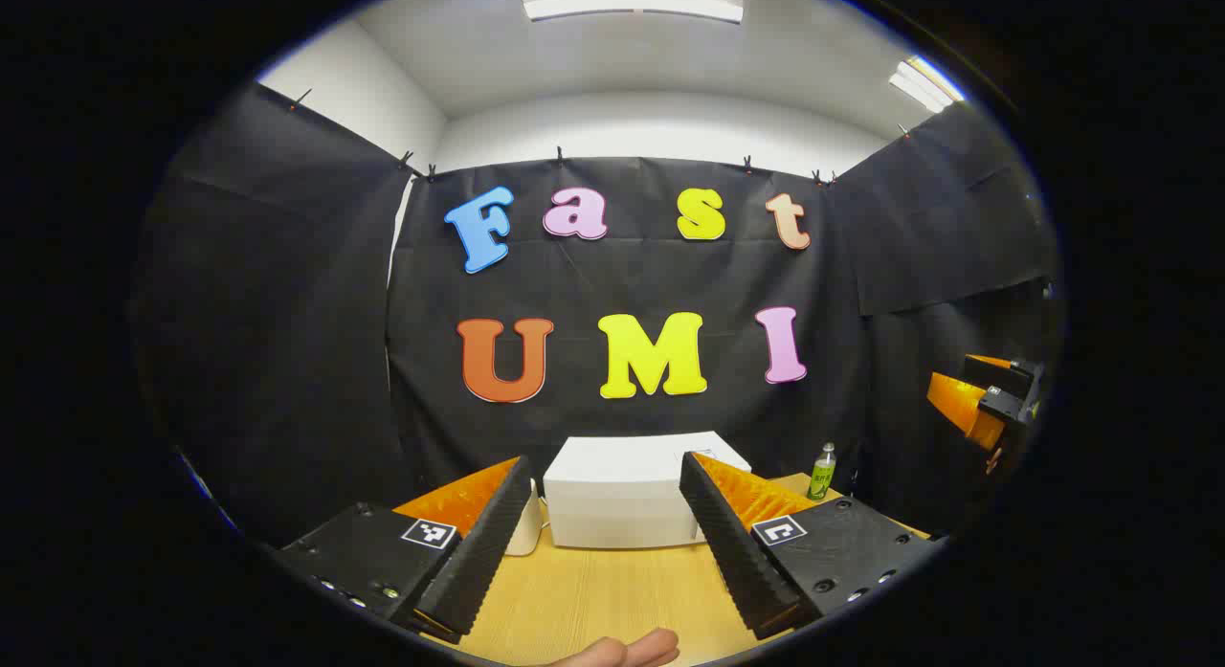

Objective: Open the microwave oven with the left hand, put the food in, and close the microwave oven.

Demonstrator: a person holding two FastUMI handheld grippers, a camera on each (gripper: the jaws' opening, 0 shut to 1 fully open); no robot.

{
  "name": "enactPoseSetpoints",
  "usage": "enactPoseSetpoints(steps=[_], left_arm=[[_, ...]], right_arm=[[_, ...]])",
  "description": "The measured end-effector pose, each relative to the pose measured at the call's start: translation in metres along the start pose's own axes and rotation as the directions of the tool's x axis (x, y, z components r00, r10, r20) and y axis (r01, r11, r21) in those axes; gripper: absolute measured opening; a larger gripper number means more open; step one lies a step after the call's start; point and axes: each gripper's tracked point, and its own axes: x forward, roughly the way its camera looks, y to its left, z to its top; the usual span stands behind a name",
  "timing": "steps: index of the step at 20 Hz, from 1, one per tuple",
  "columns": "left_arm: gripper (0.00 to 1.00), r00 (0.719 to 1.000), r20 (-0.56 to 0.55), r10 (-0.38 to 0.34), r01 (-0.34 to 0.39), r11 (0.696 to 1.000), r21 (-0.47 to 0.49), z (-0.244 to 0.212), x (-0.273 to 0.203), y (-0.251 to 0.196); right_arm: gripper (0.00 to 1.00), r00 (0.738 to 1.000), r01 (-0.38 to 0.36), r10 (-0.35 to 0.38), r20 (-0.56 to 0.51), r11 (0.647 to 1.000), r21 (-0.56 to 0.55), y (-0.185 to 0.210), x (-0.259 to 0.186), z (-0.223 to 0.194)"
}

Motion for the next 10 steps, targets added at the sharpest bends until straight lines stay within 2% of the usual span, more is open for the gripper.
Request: enactPoseSetpoints(steps=[4,7,10], left_arm=[[0.96,1.0,-0.015,-0.021,0.021,1.0,-0.005,-0.003,0.007,-0.002],[0.96,0.997,-0.039,-0.072,0.07,0.996,-0.05,-0.01,0.01,-0.014],[0.96,0.996,-0.022,-0.084,0.082,0.993,-0.09,-0.009,0.019,-0.017]], right_arm=[[0.99,1.0,-0.007,0.007,-0.013,1.0,0.003,0.004,0.004,-0.009],[0.99,1.0,-0.001,0.001,0.006,0.999,0.037,0.0,0.004,-0.008],[0.99,1.0,-0.007,0.007,-0.006,0.998,0.063,-0.001,0.006,-0.017]])
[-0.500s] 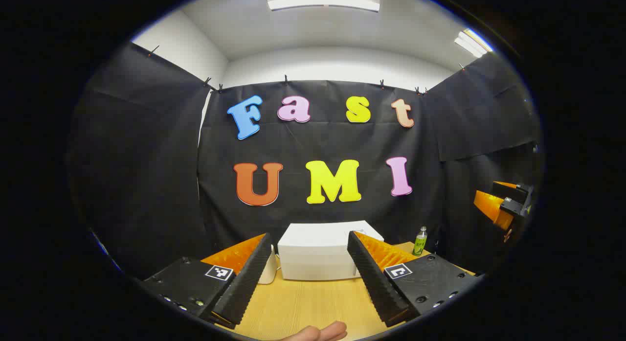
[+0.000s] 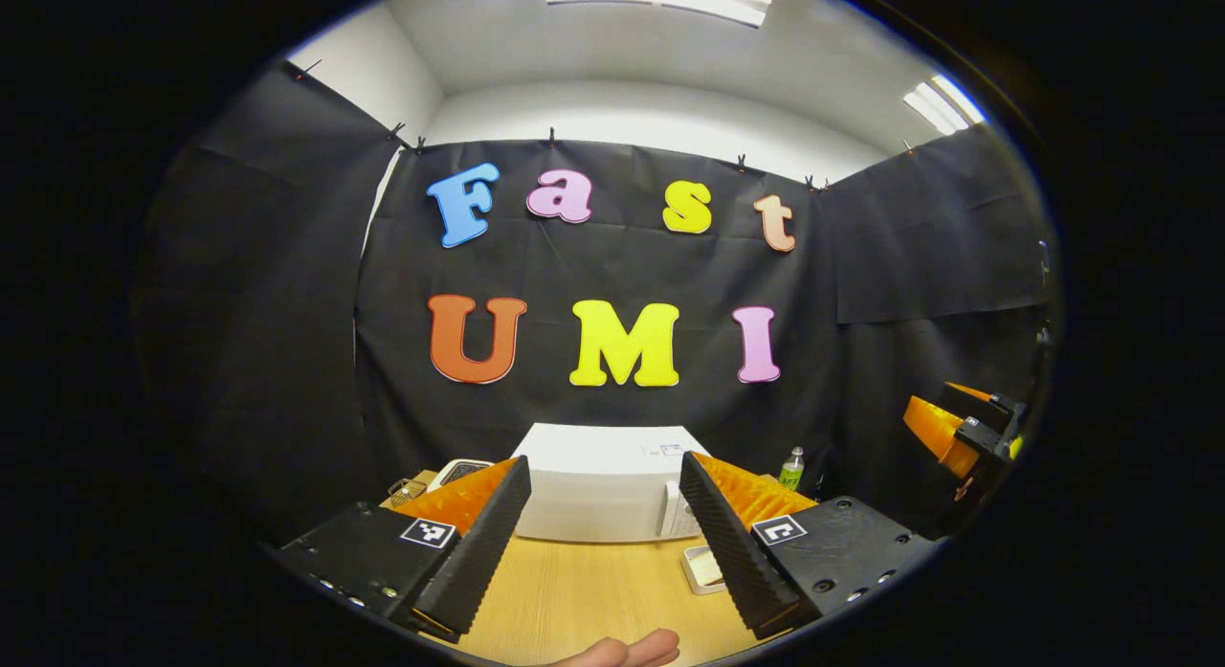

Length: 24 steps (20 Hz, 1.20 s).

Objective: Open the microwave oven with the left hand, put the food in, and close the microwave oven.

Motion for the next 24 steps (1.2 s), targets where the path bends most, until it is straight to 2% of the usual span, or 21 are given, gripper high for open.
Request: enactPoseSetpoints(steps=[4,5,6,12,18,21,24], left_arm=[[0.95,1.0,-0.015,0.023,-0.024,0.999,-0.027,-0.013,0.023,0.001],[0.84,1.0,-0.008,0.027,-0.027,0.999,-0.02,-0.016,0.032,0.0],[0.95,1.0,-0.002,0.024,-0.024,1.0,-0.009,-0.019,0.042,-0.003],[0.95,1.0,-0.002,-0.003,0.003,1.0,-0.013,-0.066,0.121,-0.024],[0.95,0.999,-0.011,-0.051,0.051,0.999,0.002,-0.124,0.199,-0.079],[0.95,0.996,-0.059,-0.06,0.062,0.998,0.033,-0.164,0.236,-0.102],[0.95,0.992,-0.116,-0.05,0.059,0.995,0.076,-0.211,0.272,-0.119]], right_arm=[[0.99,0.999,-0.025,0.027,-0.035,0.998,0.054,-0.002,0.003,-0.017],[0.99,0.999,-0.028,0.03,-0.038,0.998,0.062,-0.004,0.005,-0.02],[0.99,0.998,-0.031,0.034,-0.045,0.997,0.075,-0.006,0.005,-0.025],[0.99,1.0,-0.02,0.021,-0.012,0.995,0.102,-0.027,0.005,-0.034],[0.99,1.0,0.011,-0.012,0.008,0.996,0.085,-0.056,0.008,-0.044],[0.99,1.0,0.011,-0.012,0.002,0.996,0.092,-0.068,0.01,-0.053],[0.99,0.999,0.05,-0.051,0.01,0.993,0.109,-0.089,0.016,-0.062]])
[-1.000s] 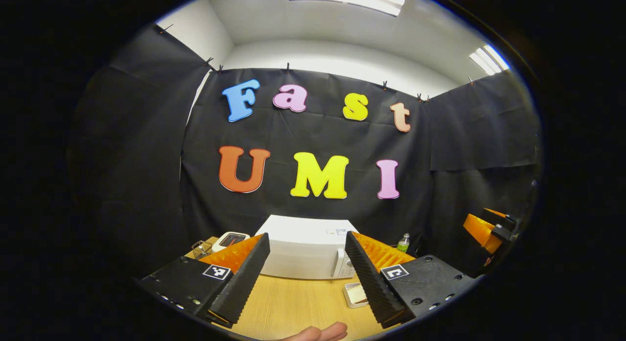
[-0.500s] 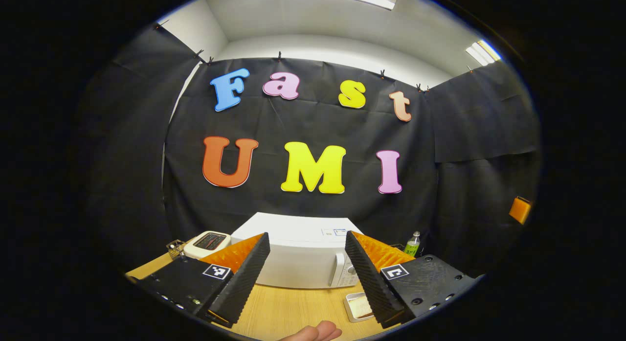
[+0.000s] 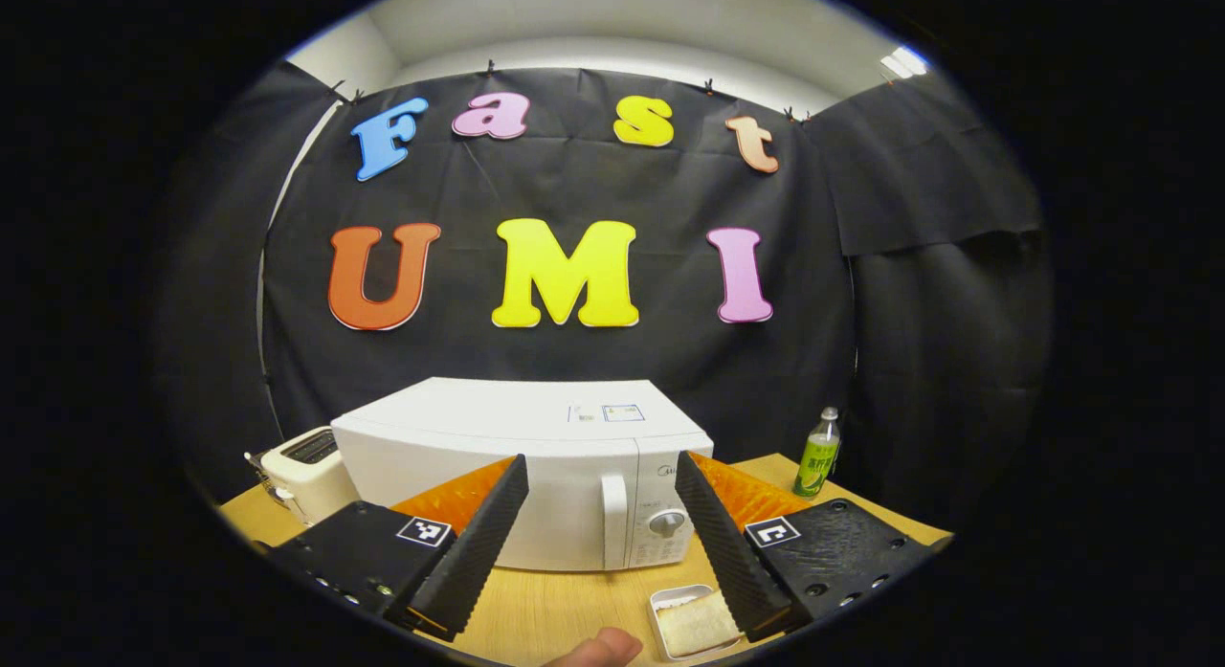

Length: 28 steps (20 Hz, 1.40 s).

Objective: Open the microwave oven with the left hand, put the food in, and close the microwave oven.

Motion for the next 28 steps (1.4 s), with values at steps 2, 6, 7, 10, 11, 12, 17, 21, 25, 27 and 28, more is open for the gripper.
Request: enactPoseSetpoints(steps=[2,6,7,10,11,12,17,21,25,27,28], left_arm=[[0.95,0.999,-0.035,0.009,-0.01,1.0,-0.024,-0.028,0.025,-0.006],[0.95,0.995,-0.098,0.027,-0.027,1.0,0.007,-0.07,0.06,-0.009],[0.95,0.995,-0.101,0.028,-0.027,1.0,0.013,-0.075,0.065,-0.009],[0.93,0.994,-0.102,0.037,-0.037,0.999,0.005,-0.085,0.077,-0.01],[0.91,0.993,-0.104,0.051,-0.052,0.999,-0.005,-0.087,0.08,-0.008],[0.92,0.993,-0.103,0.059,-0.062,0.998,-0.022,-0.089,0.084,-0.005],[0.53,0.992,-0.115,0.06,-0.059,0.998,0.014,-0.1,0.102,0.001],[0.23,0.994,-0.103,0.043,-0.049,0.998,-0.049,-0.096,0.092,-0.003],[0.07,0.994,-0.112,0.019,-0.022,0.999,-0.024,-0.099,0.089,-0.002],[0.08,0.995,-0.097,0.004,-0.008,0.999,-0.042,-0.097,0.069,-0.001],[0.07,0.995,-0.098,-0.01,0.007,0.999,-0.039,-0.098,0.054,0.0]], right_arm=[[0.99,1.0,0.022,-0.022,-0.01,1.0,-0.003,-0.011,0.004,-0.009],[0.9,0.999,0.039,-0.039,-0.033,0.999,-0.019,-0.027,0.011,-0.02],[0.9,0.999,0.039,-0.04,-0.033,0.999,-0.029,-0.029,0.013,-0.02],[0.9,0.998,0.049,-0.05,-0.024,0.997,-0.057,-0.04,0.017,-0.021],[0.9,0.998,0.052,-0.053,-0.022,0.996,-0.066,-0.042,0.019,-0.021],[0.9,0.998,0.053,-0.055,-0.021,0.996,-0.075,-0.045,0.021,-0.022],[0.98,0.998,0.039,-0.041,-0.039,0.997,-0.065,-0.049,0.029,-0.03],[0.98,0.997,0.046,-0.049,-0.063,0.998,-0.043,-0.057,0.034,-0.042],[0.98,0.996,0.05,-0.053,-0.078,0.998,-0.037,-0.061,0.032,-0.047],[0.98,0.996,0.045,-0.047,-0.081,0.998,-0.033,-0.061,0.031,-0.047],[0.98,0.996,0.039,-0.041,-0.08,0.999,-0.027,-0.059,0.03,-0.046]])
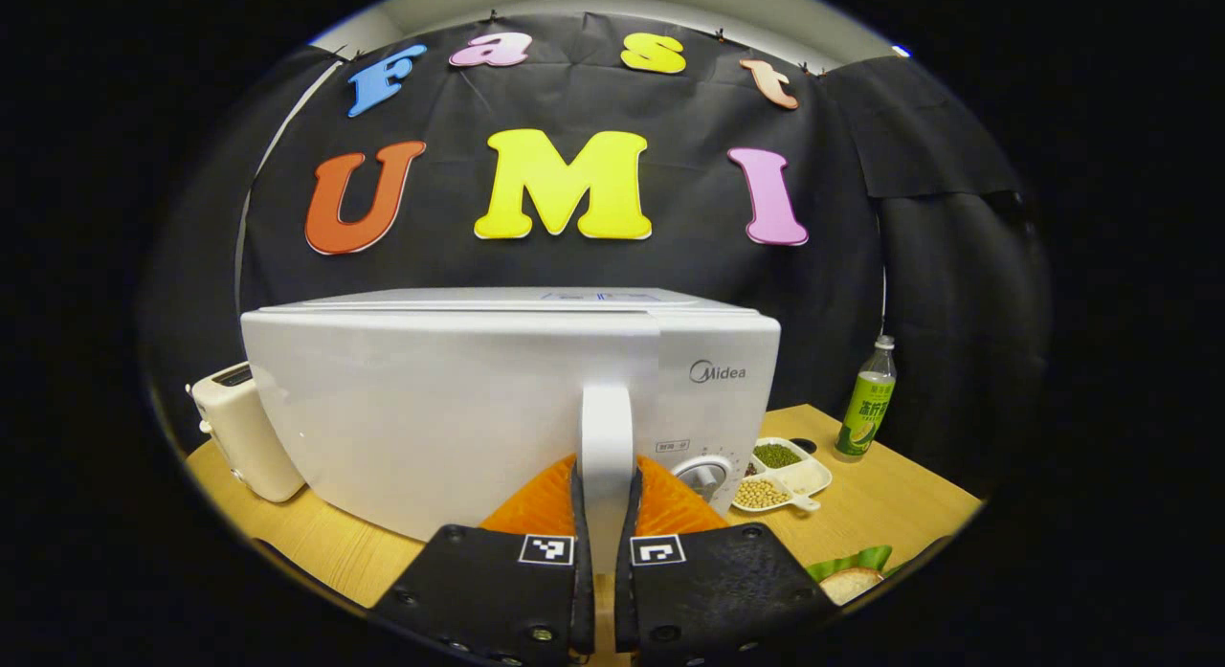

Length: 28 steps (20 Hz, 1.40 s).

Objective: Open the microwave oven with the left hand, put the food in, and close the microwave oven.

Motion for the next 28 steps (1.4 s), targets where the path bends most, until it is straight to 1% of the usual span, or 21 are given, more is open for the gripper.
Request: enactPoseSetpoints(steps=[1,3,5,6,7,10,11,12,13,14,17,18,19,23,24,26,28], left_arm=[[0.07,0.999,0.029,-0.023,0.023,1.0,0.014,0.001,-0.016,0.002],[0.07,0.997,0.049,-0.055,0.053,0.998,0.03,-0.005,-0.048,0.008],[0.07,0.997,0.053,-0.064,0.062,0.997,0.04,-0.009,-0.077,0.021],[0.07,0.996,0.05,-0.068,0.066,0.997,0.035,-0.011,-0.089,0.025],[0.07,0.997,0.042,-0.072,0.071,0.997,0.029,-0.014,-0.102,0.031],[0.07,0.995,0.053,-0.083,0.081,0.996,0.045,-0.016,-0.137,0.054],[0.07,0.995,0.056,-0.082,0.079,0.995,0.053,-0.017,-0.148,0.062],[0.07,0.995,0.055,-0.079,0.076,0.995,0.057,-0.019,-0.159,0.072],[0.07,0.996,0.049,-0.076,0.073,0.996,0.055,-0.021,-0.169,0.081],[0.07,0.996,0.043,-0.074,0.072,0.996,0.054,-0.024,-0.179,0.091],[0.07,0.998,0.039,-0.046,0.043,0.996,0.077,-0.027,-0.211,0.126],[0.07,0.999,0.038,-0.029,0.026,0.996,0.084,-0.029,-0.22,0.141],[0.07,0.999,0.037,-0.012,0.009,0.997,0.081,-0.03,-0.229,0.156],[0.07,0.999,0.042,0.013,-0.015,0.998,0.062,-0.034,-0.257,0.206],[0.06,0.999,0.042,0.023,-0.025,0.998,0.063,-0.034,-0.262,0.22],[0.06,0.998,0.046,0.048,-0.052,0.996,0.077,-0.035,-0.27,0.246],[0.06,0.995,0.054,0.079,-0.083,0.994,0.07,-0.035,-0.276,0.273]], right_arm=[[0.98,1.0,0.001,-0.001,-0.002,1.0,0.002,0.0,-0.001,0.001],[0.98,1.0,-0.003,0.004,-0.012,1.0,0.004,0.003,-0.003,-0.001],[0.99,1.0,-0.007,0.007,-0.015,1.0,0.02,0.009,-0.005,0.002],[0.9,1.0,-0.003,0.004,-0.018,1.0,0.03,0.012,-0.007,0.002],[0.99,1.0,0.001,-0.001,-0.021,0.999,0.039,0.015,-0.008,0.002],[0.99,1.0,-0.006,0.007,-0.028,0.998,0.067,0.034,-0.019,-0.001],[0.9,1.0,-0.004,0.006,-0.025,0.998,0.065,0.04,-0.023,-0.001],[0.99,1.0,-0.011,0.012,-0.025,0.998,0.06,0.048,-0.027,-0.001],[0.9,0.999,-0.02,0.022,-0.024,0.998,0.053,0.057,-0.031,-0.001],[0.98,0.999,-0.029,0.03,-0.022,0.998,0.047,0.066,-0.035,0.001],[0.98,0.999,-0.037,0.038,-0.02,0.999,0.031,0.089,-0.042,0.005],[0.9,0.999,-0.044,0.045,-0.015,0.999,0.03,0.1,-0.045,0.007],[0.98,0.998,-0.058,0.059,-0.01,0.998,0.032,0.111,-0.046,0.009],[0.98,0.991,-0.131,0.132,-0.026,0.991,0.033,0.161,-0.048,0.006],[0.9,0.99,-0.138,0.138,-0.03,0.99,0.025,0.17,-0.047,0.006],[0.9,0.987,-0.156,0.157,-0.037,0.988,0.007,0.192,-0.047,0.005],[0.9,0.982,-0.183,0.182,-0.045,0.983,-0.009,0.213,-0.049,0.002]])
